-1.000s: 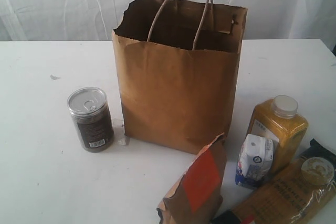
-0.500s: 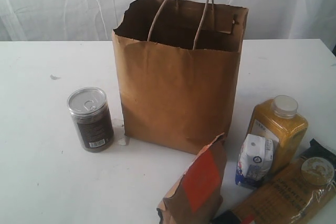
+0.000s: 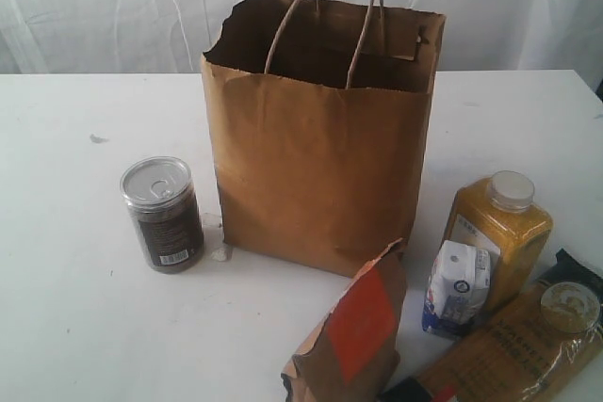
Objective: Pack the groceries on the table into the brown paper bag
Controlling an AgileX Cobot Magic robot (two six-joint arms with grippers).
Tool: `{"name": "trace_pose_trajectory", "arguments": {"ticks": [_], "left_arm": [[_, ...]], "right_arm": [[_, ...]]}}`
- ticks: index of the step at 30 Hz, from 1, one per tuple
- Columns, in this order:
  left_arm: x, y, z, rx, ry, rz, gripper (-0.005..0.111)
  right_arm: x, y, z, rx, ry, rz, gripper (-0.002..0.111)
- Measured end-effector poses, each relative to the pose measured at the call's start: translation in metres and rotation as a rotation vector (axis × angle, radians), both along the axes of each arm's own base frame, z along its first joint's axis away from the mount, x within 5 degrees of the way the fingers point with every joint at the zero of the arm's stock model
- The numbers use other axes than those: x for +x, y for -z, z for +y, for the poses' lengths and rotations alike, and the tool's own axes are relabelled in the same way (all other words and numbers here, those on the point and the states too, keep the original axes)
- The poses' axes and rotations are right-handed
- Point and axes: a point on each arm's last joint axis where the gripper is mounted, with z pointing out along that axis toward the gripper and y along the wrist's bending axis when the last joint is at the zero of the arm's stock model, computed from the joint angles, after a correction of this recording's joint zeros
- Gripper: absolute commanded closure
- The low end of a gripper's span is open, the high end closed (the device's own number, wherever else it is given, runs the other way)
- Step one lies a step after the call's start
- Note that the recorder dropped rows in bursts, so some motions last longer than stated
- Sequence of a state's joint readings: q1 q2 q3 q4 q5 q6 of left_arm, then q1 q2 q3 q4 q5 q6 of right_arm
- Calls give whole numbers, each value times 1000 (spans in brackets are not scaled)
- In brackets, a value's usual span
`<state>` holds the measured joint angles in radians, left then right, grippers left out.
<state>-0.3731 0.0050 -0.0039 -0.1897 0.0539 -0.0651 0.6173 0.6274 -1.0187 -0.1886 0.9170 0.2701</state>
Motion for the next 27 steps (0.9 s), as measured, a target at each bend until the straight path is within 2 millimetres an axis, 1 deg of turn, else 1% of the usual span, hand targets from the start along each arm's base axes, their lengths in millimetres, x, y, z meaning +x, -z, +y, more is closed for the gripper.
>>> {"name": "trace_pose_trajectory", "arguments": {"ticks": [6, 10, 15, 23, 26, 27], "left_arm": [[0, 0, 0, 0, 0, 0, 107], [0, 0, 0, 0, 0, 0, 107], [0, 0, 0, 0, 0, 0, 107], [0, 0, 0, 0, 0, 0, 107], [0, 0, 0, 0, 0, 0, 107], [0, 0, 0, 0, 0, 0, 107]], "right_arm": [[-17, 32, -12, 25, 17, 29, 108], [-23, 51, -15, 21, 14, 50, 108], [-22, 75, -11, 16, -2, 135, 108], [-21, 103, -7, -3, -10, 230, 108], [-21, 118, -4, -8, -15, 276, 108], [-21, 121, -5, -4, -17, 274, 108]]}}
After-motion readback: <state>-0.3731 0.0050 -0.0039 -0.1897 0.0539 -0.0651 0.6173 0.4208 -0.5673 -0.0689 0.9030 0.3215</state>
